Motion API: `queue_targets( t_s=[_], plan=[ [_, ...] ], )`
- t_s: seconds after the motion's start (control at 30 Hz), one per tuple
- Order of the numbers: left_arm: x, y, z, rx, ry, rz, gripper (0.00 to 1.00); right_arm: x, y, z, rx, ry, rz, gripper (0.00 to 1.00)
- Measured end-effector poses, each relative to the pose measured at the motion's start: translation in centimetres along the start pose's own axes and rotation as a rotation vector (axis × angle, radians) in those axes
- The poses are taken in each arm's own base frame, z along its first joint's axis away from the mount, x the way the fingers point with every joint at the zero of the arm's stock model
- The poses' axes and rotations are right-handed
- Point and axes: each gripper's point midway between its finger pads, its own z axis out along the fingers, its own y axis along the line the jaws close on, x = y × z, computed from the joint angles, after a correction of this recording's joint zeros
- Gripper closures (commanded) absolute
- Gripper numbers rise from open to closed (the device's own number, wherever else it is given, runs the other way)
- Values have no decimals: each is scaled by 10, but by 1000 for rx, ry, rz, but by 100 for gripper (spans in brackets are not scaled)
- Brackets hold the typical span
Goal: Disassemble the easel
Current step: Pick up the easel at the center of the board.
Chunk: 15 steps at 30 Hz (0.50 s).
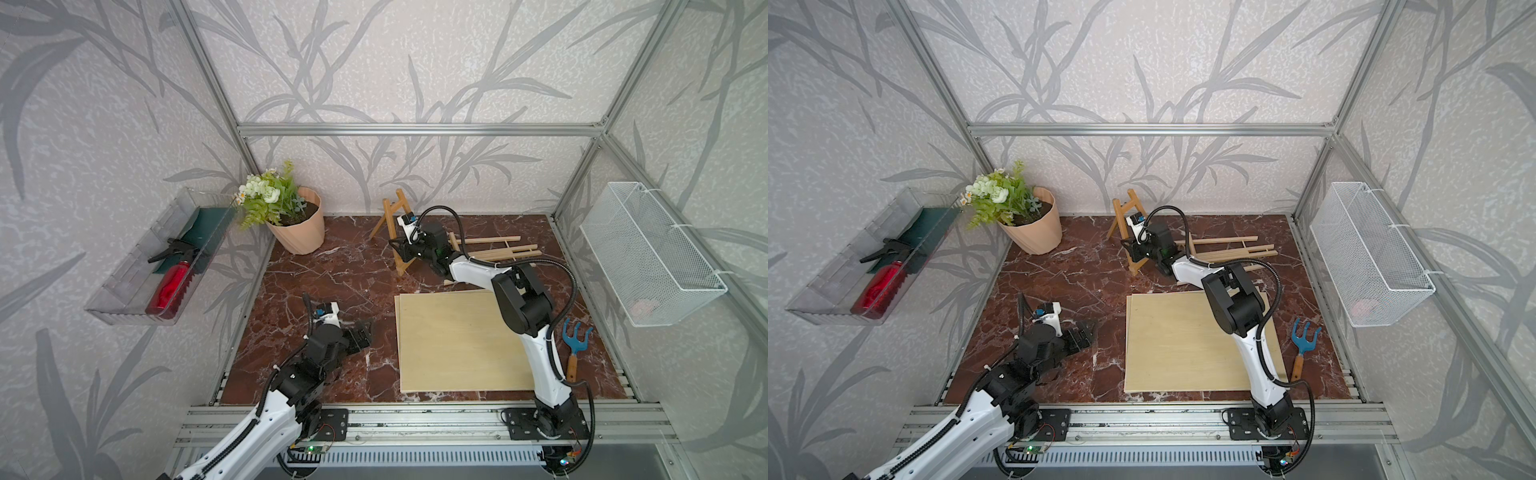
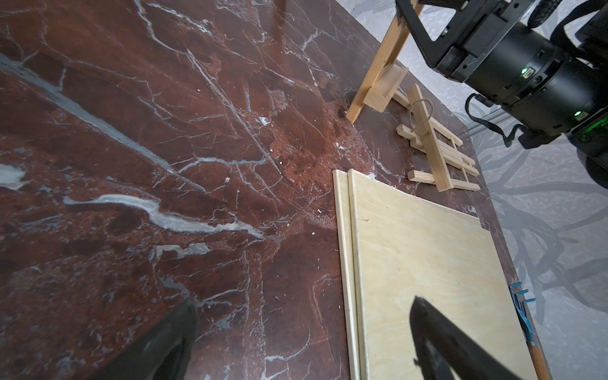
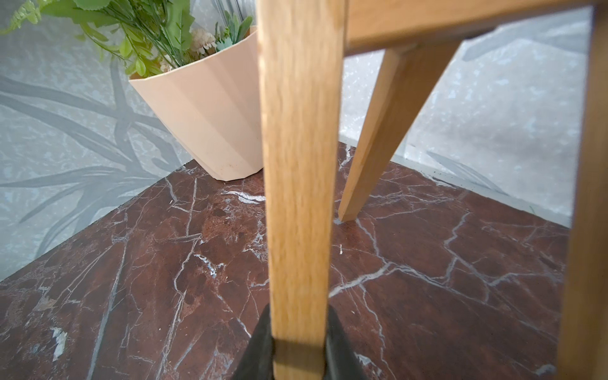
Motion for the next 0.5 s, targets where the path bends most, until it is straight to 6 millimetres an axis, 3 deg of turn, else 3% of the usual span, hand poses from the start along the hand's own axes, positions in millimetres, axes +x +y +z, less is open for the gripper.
queue_targets(
  t_s=[0.27, 0.37, 0.5],
  plan=[
    [-7, 4, -10, -15, -42, -1, 1, -3, 12, -1, -40, 4, 8, 100],
    [-15, 4, -17, -10, -83, -7, 1, -3, 30, -1, -63, 26, 8, 100],
    [-25, 5, -29, -6, -136, -15, 4, -7, 70, -6, -106, 51, -7, 100]
  ],
)
